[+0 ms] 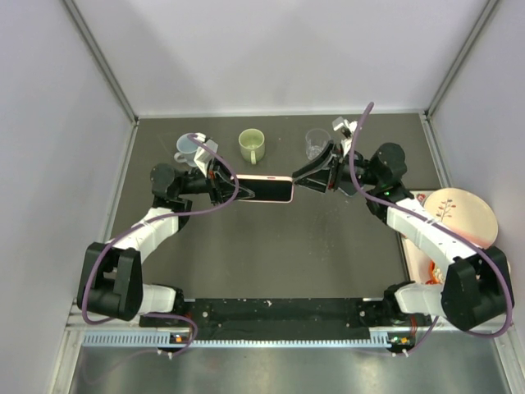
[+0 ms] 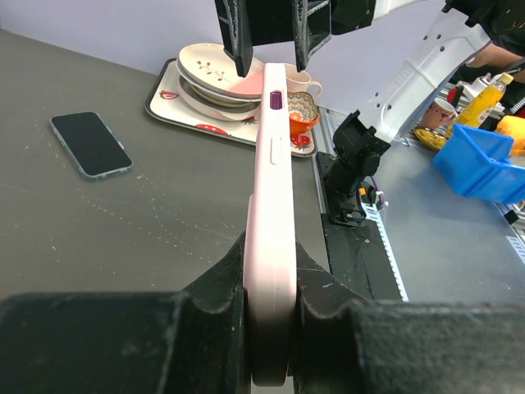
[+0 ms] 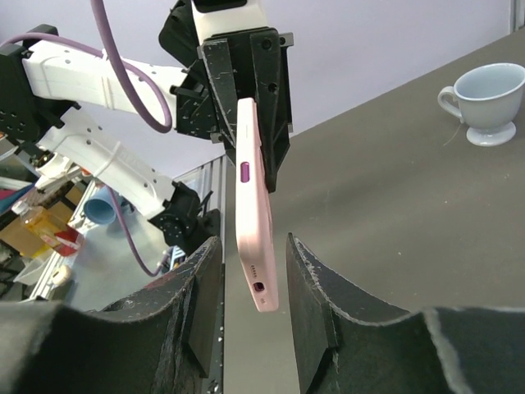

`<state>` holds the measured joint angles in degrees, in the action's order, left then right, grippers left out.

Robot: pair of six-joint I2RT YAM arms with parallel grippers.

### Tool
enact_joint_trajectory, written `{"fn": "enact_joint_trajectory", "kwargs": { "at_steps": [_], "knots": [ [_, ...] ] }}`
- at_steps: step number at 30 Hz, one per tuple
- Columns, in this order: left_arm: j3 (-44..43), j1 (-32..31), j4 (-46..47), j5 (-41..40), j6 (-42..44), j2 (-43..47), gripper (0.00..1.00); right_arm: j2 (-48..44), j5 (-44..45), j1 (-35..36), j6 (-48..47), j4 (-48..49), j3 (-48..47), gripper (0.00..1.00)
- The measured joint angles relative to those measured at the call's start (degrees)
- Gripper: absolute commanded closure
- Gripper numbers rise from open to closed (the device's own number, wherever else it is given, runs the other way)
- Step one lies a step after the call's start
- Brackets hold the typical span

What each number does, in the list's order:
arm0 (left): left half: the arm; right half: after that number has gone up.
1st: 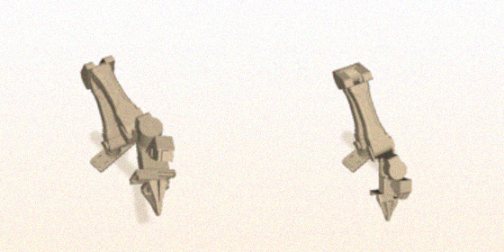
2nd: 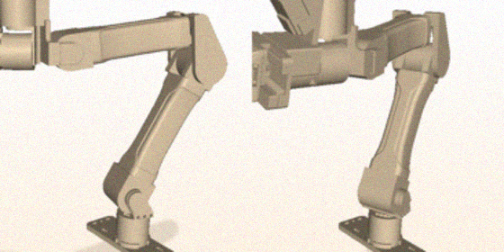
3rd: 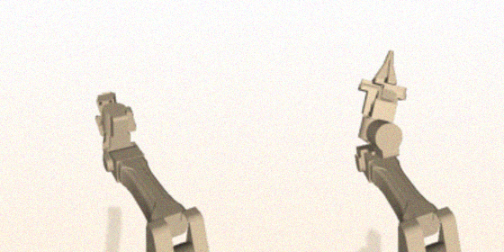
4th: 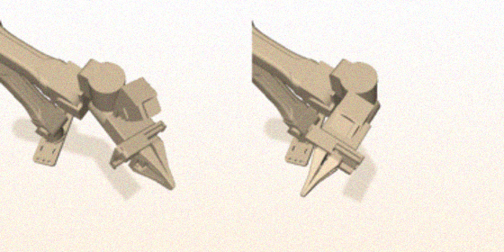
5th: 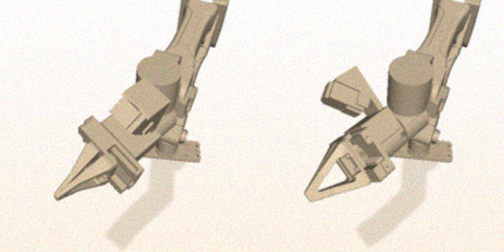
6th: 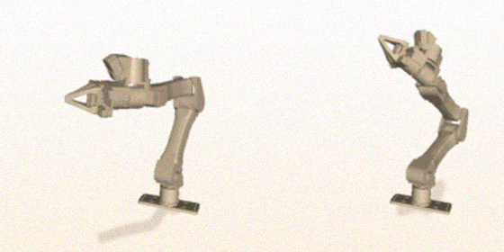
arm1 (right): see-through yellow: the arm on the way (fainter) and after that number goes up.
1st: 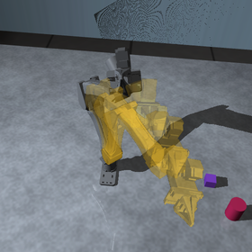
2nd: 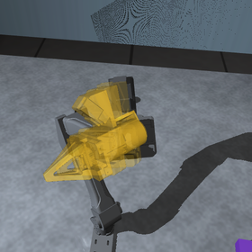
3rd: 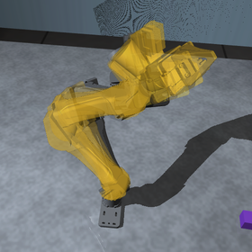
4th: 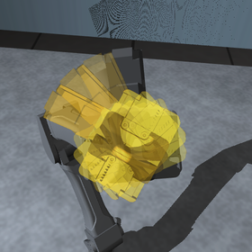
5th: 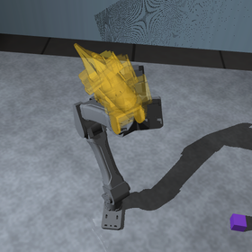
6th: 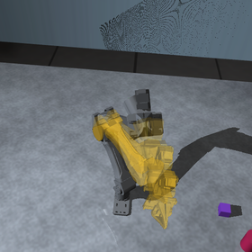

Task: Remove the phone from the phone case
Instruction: Remove the phone case from the phone.

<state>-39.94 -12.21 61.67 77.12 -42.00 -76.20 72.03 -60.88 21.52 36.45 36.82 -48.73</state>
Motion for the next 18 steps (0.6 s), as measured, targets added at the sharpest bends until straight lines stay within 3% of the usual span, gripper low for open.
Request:
{"fn": "enact_joint_trajectory", "kwargs": {
  "at_steps": [18],
  "knots": [
    [0.02, 0.02, 0.22, 0.00, -0.57, 0.00, 1.00, 0.79, 0.07, 0.07, 1.77, 0.50, 0.00, 0.85]
  ]
}}
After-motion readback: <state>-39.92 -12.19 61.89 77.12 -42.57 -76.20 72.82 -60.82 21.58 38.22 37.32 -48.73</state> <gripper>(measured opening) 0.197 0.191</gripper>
